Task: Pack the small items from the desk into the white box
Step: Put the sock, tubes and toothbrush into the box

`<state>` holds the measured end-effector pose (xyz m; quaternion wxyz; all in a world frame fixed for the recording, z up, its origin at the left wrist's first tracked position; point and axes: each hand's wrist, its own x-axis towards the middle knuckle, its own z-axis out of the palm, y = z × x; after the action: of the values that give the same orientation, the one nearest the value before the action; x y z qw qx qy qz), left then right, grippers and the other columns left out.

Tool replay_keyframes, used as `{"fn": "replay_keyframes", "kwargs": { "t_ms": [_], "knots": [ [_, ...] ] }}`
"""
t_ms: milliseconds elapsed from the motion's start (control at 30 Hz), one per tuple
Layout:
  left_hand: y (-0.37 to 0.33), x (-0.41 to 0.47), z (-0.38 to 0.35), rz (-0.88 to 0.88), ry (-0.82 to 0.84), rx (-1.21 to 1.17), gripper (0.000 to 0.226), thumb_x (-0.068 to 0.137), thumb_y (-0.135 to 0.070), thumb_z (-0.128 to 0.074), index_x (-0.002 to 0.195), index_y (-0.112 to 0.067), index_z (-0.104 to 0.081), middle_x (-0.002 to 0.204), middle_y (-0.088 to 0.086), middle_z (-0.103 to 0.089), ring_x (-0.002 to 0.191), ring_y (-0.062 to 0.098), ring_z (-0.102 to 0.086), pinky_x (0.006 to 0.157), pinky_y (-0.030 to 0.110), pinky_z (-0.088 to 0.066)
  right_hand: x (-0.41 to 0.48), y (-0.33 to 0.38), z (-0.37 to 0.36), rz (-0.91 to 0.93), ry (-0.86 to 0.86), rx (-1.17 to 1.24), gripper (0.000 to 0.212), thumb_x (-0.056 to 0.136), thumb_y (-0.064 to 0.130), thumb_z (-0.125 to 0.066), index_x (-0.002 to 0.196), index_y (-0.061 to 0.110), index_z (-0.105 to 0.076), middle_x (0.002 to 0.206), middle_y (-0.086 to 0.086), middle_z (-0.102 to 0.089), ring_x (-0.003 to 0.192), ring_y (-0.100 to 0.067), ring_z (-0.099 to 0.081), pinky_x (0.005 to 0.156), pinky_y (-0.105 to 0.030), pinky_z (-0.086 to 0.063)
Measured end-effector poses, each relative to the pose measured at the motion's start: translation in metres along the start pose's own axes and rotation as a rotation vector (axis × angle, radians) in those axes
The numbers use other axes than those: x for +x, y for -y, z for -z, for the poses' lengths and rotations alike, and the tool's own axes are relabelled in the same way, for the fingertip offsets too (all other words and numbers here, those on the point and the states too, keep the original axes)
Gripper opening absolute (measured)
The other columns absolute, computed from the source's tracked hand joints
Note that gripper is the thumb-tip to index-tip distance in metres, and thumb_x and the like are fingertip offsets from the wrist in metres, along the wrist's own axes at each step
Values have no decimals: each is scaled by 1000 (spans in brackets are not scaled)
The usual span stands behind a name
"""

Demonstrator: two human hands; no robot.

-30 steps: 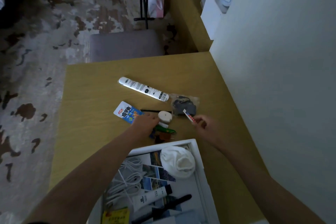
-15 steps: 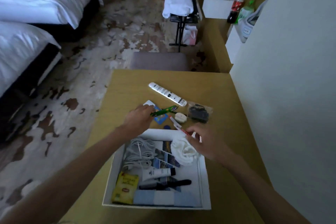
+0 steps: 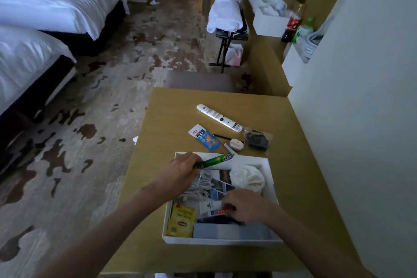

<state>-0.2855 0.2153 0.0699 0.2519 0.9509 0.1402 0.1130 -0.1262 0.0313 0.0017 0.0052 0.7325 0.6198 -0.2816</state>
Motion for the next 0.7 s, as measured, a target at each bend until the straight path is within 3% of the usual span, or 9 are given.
{"fn": "replay_keyframes", "kwargs": {
  "t_ms": [133, 233, 300, 400, 567, 633, 700],
  "knots": [
    [-4, -6, -16, -75, 72, 25, 27, 95, -19, -48, 119, -9, -53, 118, 10, -59, 106, 27, -56, 81, 37, -44, -7, 4, -6, -60, -41, 108, 13, 88, 34, -62, 94, 24, -68, 94, 8, -64, 79, -2, -56, 72, -24, -45],
    [-2, -9, -22, -129, 112, 26, 24, 94, -23, -49, 115, -13, -54, 114, 8, -60, 105, 23, -54, 81, 34, -43, -18, -3, -1, -200, -229, 361, 19, 86, 23, -70, 104, 19, -69, 88, 14, -61, 74, 8, -54, 69, -15, -40],
    [-3, -9, -25, -154, 162, 10, 23, 92, -25, -51, 112, -14, -54, 110, 7, -61, 102, 22, -55, 80, 36, -46, -30, -7, 9, -315, -340, 555, 31, 82, 26, -75, 111, 23, -66, 95, 14, -65, 80, 5, -60, 66, -12, -45],
    [-6, -8, -35, -167, 245, 33, 23, 91, -29, -51, 110, -16, -54, 108, 4, -61, 99, 21, -57, 76, 36, -49, -46, -7, 24, -308, -381, 694, 45, 79, 30, -77, 120, 31, -61, 105, 14, -67, 89, -3, -65, 72, -19, -53],
    [-18, -2, -61, -228, 389, 166, 23, 88, -30, -52, 106, -16, -56, 105, 5, -63, 95, 22, -58, 73, 31, -46, -53, -7, 20, -322, -297, 481, 16, 85, 25, -69, 101, 30, -68, 99, 13, -68, 88, -3, -63, 78, -19, -53],
    [-22, 0, -71, -244, 431, 208, 24, 88, -31, -53, 104, -14, -58, 104, 8, -64, 94, 25, -59, 70, 28, -42, -45, -9, 11, -292, -247, 360, 15, 89, 21, -63, 102, 21, -70, 101, 5, -68, 90, -9, -61, 74, -13, -47],
    [-24, 1, -80, -256, 454, 267, 25, 89, -30, -51, 104, -11, -60, 105, 11, -66, 95, 29, -61, 72, 31, -45, -36, -10, 3, -271, -227, 251, 19, 92, 22, -57, 106, 17, -70, 105, -2, -69, 92, -15, -60, 75, -19, -46]
  ]
}}
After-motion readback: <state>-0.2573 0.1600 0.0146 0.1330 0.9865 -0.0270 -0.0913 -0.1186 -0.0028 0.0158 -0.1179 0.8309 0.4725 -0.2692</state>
